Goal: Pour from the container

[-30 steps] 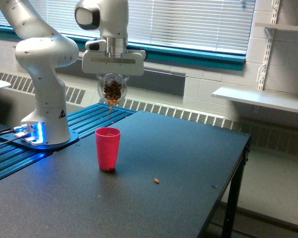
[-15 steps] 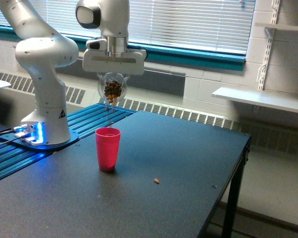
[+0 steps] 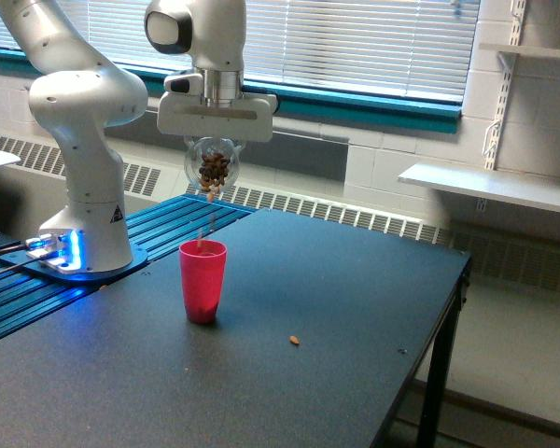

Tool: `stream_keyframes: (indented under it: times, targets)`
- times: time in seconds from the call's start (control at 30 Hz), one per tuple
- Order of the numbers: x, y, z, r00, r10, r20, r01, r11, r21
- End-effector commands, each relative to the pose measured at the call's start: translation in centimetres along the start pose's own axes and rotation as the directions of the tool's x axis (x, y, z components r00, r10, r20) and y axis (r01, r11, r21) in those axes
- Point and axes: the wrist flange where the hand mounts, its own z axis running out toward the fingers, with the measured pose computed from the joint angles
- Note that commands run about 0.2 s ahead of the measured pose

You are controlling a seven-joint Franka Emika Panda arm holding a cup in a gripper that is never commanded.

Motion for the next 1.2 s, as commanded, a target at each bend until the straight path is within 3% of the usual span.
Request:
stream_keyframes:
  times: [0.03,1.2]
  targets:
    - [-0.3,0.2,0.3,0.999,0.036,-0.001,-0.036,0.999,-0.024]
    - [-0.1,0.3,-0.7,0.996,0.089,-0.015,-0.09,0.994,-0.056]
